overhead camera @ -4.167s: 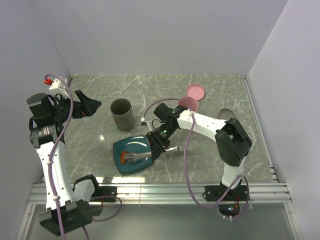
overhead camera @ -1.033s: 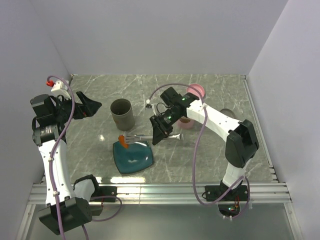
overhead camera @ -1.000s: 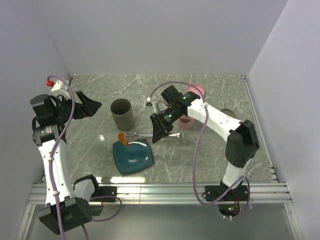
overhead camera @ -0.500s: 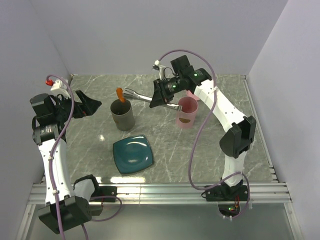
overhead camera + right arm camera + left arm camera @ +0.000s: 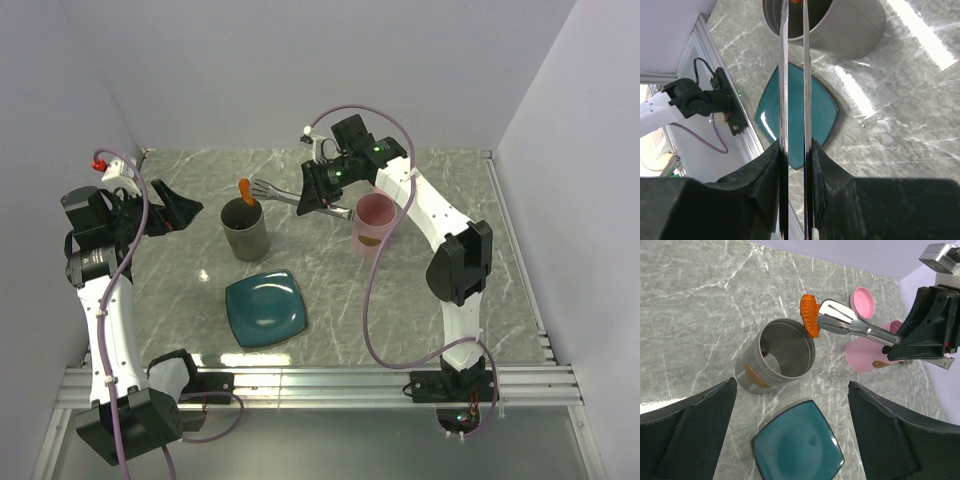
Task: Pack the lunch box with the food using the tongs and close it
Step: Place the fake food in the packing box, then place the clamp at the center of the board.
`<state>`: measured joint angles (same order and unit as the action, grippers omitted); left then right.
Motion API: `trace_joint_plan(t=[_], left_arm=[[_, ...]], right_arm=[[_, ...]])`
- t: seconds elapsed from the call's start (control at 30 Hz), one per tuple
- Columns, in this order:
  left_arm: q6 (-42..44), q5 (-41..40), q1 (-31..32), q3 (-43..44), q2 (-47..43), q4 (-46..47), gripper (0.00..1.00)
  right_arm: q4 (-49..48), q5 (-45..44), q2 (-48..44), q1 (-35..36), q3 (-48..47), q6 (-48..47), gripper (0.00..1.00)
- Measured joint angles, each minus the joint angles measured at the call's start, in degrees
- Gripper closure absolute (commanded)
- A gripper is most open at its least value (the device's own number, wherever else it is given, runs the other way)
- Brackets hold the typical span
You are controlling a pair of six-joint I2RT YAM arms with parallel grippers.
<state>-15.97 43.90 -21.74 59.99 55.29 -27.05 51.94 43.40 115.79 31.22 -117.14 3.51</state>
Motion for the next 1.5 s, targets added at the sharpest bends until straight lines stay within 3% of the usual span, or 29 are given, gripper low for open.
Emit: trace_joint_plan(t=[0.23,0.57,0.77,1.13,1.5], left_arm=[[0.2,0.0,0.0,0.0,0.0,0.0,0.0],[0.2,0.0,0.0,0.0,0.1,0.0,0.01],[0.2,0.0,0.0,0.0,0.1,0.0,0.01],[0.2,0.0,0.0,0.0,0.5,0.0,0.01],[-0.3,0.5,0.0,0.0,1.0,0.0,0.01]], right_arm=[[0.0,-0.8,1.0,0.5,-0.9,-0.2,0.99],[0.2,-1.9,2.8,2.1,-1.0,-0.5,0.8],[0.2,-2.1,2.8,2.2,-1.0,-0.6,0.64],[0.2,-2.0,2.7,2.4,-1.0,-0.6,0.55],[0.2,-2.4,0.9,2.4,-1.4,-3.1,0.59]])
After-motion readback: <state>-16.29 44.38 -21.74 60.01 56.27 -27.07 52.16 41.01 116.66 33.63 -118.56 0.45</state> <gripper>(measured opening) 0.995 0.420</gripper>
